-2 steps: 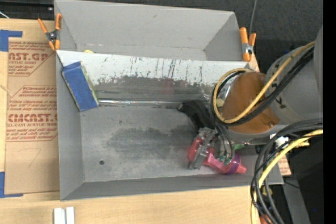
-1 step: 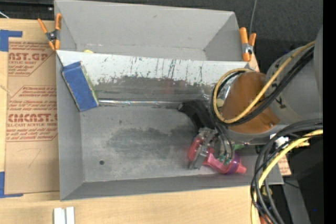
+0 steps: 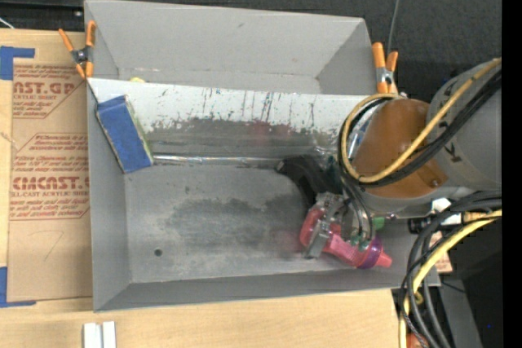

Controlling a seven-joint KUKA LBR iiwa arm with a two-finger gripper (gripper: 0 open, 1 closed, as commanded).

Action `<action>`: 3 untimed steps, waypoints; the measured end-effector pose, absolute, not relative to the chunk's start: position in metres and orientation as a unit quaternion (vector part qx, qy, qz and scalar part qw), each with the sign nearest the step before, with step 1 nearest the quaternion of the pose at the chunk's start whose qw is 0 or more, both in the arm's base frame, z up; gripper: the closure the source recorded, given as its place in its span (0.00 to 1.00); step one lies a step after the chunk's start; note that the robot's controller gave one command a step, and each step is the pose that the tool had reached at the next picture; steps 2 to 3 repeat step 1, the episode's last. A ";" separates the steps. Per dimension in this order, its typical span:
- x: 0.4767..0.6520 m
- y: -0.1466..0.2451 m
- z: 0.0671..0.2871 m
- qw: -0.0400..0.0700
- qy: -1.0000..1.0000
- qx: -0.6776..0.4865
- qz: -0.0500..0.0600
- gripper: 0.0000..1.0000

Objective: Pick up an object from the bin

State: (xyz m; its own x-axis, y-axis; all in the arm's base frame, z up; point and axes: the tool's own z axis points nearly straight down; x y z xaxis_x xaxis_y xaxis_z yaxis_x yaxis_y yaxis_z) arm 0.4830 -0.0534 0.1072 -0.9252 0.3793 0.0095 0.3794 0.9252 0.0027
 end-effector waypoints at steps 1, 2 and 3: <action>0.483 -0.053 0.153 0.005 -0.981 -0.193 -0.003 1.00; 0.483 -0.053 0.153 0.005 -0.981 -0.193 -0.003 1.00; 0.483 -0.053 0.153 0.005 -0.981 -0.193 -0.003 1.00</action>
Offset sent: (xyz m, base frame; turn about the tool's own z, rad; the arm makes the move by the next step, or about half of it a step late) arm 0.0008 0.0000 0.0444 -0.0003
